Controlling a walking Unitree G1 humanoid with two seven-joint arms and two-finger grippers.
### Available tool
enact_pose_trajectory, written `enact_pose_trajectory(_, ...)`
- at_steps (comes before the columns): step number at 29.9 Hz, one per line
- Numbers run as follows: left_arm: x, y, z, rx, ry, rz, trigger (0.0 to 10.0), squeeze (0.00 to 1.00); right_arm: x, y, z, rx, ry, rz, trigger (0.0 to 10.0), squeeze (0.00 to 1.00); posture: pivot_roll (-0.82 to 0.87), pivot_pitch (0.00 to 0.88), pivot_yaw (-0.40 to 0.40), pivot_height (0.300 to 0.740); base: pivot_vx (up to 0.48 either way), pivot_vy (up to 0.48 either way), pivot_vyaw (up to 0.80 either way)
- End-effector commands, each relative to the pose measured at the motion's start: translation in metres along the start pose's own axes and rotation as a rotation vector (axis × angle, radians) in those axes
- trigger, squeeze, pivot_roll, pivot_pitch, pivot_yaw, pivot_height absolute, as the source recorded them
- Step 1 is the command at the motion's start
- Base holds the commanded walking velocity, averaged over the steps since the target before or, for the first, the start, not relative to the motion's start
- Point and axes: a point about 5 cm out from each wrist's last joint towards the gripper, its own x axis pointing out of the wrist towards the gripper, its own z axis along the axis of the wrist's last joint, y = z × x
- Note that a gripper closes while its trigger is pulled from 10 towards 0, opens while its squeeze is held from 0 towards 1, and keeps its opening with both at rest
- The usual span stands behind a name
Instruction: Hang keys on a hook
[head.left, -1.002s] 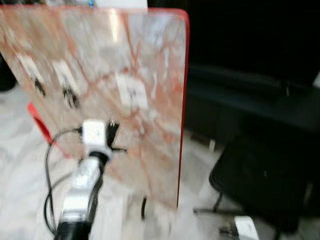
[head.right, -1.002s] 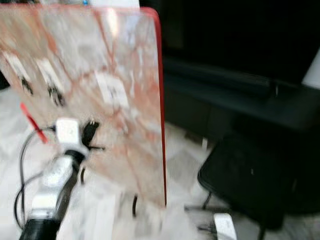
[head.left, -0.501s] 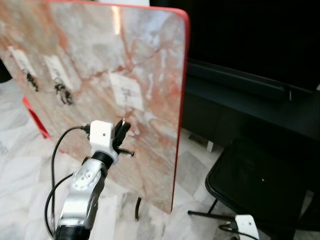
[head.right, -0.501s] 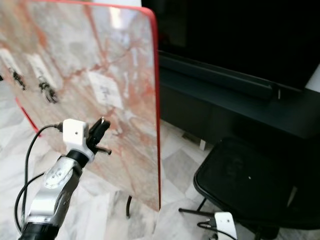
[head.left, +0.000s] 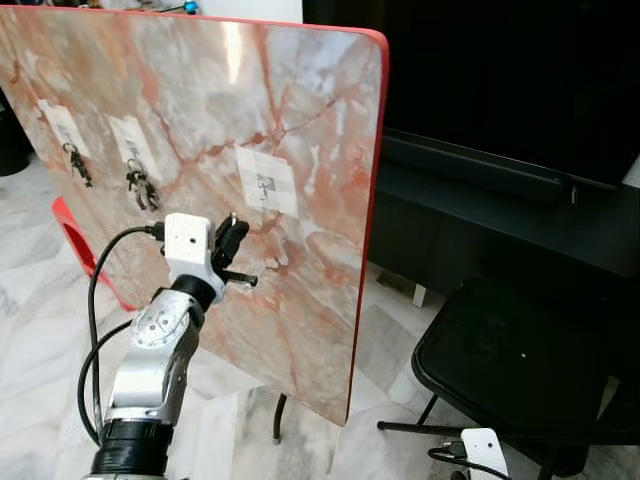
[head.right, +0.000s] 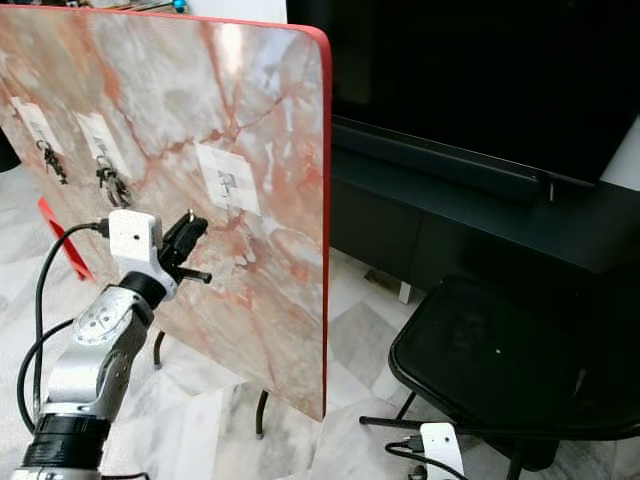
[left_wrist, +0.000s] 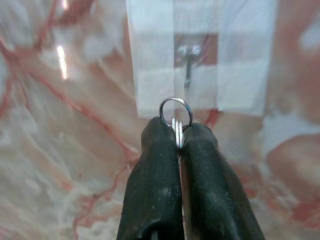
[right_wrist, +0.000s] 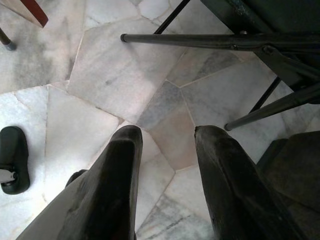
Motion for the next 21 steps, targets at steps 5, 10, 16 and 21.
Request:
enact_pose_trajectory(5, 0.016, -0.001, 0.005, 0.034, 0.028, -0.001, 10.0, 0.0, 0.0, 0.0, -0.001, 0.009, 0.002, 0.0, 10.0, 0.0, -0.06, 0.0, 0.022, 0.723, 0.0, 0.0, 0.0)
enact_pose_trajectory(10, 0.021, -0.001, 0.007, 0.035, 0.024, 0.005, 10.0, 0.0, 0.0, 0.0, -0.001, 0.01, 0.001, -0.001, 10.0, 0.0, -0.06, 0.0, 0.022, 0.723, 0.0, 0.0, 0.0)
enact_pose_trajectory(16, 0.023, -0.004, 0.006, 0.038, 0.026, -0.003, 10.0, 0.0, 0.0, -0.001, -0.001, 0.007, 0.002, 0.0, 10.0, 0.0, -0.06, 0.0, 0.02, 0.723, 0.0, 0.0, 0.0)
enact_pose_trajectory(21, 0.025, -0.009, 0.007, 0.048, 0.02, -0.028, 10.0, 0.0, 0.0, -0.001, 0.0, 0.007, 0.002, 0.0, 10.0, 0.0, -0.06, 0.0, 0.02, 0.723, 0.0, 0.0, 0.0)
